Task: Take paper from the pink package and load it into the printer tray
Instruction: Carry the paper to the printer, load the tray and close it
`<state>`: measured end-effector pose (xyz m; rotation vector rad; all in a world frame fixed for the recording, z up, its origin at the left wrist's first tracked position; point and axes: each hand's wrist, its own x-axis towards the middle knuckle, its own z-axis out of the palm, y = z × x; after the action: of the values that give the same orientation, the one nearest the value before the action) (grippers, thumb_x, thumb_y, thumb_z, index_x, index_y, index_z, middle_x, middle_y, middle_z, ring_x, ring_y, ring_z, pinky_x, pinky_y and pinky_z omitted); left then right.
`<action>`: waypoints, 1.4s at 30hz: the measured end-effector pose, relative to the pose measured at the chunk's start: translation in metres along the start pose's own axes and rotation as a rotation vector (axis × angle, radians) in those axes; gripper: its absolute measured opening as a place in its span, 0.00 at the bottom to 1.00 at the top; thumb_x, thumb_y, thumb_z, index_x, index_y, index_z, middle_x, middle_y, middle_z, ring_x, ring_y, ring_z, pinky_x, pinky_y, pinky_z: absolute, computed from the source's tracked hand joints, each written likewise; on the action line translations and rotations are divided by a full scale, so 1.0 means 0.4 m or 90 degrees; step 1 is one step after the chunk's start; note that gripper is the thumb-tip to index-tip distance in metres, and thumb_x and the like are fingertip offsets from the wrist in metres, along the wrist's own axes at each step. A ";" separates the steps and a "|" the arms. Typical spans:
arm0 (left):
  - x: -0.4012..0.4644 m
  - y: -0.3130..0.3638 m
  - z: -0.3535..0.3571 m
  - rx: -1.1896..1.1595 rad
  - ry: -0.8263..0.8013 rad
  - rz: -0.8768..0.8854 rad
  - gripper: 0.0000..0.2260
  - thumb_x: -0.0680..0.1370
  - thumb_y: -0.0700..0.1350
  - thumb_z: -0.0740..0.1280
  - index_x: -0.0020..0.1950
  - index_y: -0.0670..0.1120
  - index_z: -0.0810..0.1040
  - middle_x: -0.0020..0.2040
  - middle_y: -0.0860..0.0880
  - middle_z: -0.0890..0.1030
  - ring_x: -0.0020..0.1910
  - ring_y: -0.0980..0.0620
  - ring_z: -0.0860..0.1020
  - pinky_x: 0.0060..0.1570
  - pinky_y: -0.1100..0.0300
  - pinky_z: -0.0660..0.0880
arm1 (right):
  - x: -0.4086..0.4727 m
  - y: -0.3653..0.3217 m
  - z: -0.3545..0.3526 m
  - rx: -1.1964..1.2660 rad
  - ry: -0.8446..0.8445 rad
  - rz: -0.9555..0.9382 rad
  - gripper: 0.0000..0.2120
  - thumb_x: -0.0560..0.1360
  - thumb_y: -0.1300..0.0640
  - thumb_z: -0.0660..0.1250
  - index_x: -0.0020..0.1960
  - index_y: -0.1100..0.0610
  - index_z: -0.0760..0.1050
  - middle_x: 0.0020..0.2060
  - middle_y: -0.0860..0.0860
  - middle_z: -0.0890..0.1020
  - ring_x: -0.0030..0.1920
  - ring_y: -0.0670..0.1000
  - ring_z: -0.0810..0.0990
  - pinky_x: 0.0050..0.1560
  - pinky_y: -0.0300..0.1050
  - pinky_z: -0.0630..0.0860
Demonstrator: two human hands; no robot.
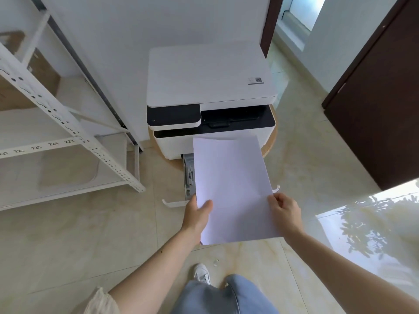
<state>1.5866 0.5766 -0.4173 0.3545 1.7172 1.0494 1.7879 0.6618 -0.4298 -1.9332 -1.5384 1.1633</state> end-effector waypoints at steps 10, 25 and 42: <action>0.059 -0.028 -0.019 0.017 -0.018 -0.149 0.11 0.79 0.42 0.64 0.61 0.48 0.73 0.56 0.47 0.79 0.54 0.43 0.79 0.53 0.49 0.76 | 0.020 0.021 0.045 -0.089 -0.034 0.039 0.12 0.75 0.60 0.59 0.39 0.67 0.76 0.31 0.55 0.75 0.37 0.57 0.70 0.34 0.47 0.64; 0.189 -0.006 -0.039 -0.018 -0.053 -0.217 0.13 0.77 0.48 0.70 0.57 0.42 0.77 0.51 0.43 0.83 0.42 0.45 0.83 0.45 0.48 0.78 | 0.132 -0.009 0.106 -0.094 -0.040 0.077 0.11 0.75 0.60 0.59 0.42 0.59 0.80 0.36 0.56 0.76 0.42 0.58 0.73 0.40 0.42 0.65; 0.319 0.041 -0.057 -0.019 0.078 -0.193 0.12 0.77 0.35 0.66 0.61 0.37 0.77 0.55 0.37 0.81 0.46 0.42 0.80 0.37 0.52 0.78 | 0.275 -0.065 0.138 0.005 -0.059 0.172 0.14 0.73 0.50 0.66 0.34 0.58 0.77 0.35 0.54 0.75 0.39 0.58 0.75 0.40 0.50 0.77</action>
<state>1.5102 0.6606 -0.4817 0.0080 1.7950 0.8879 1.7331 0.7628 -0.4807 -2.1596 -1.3431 1.3842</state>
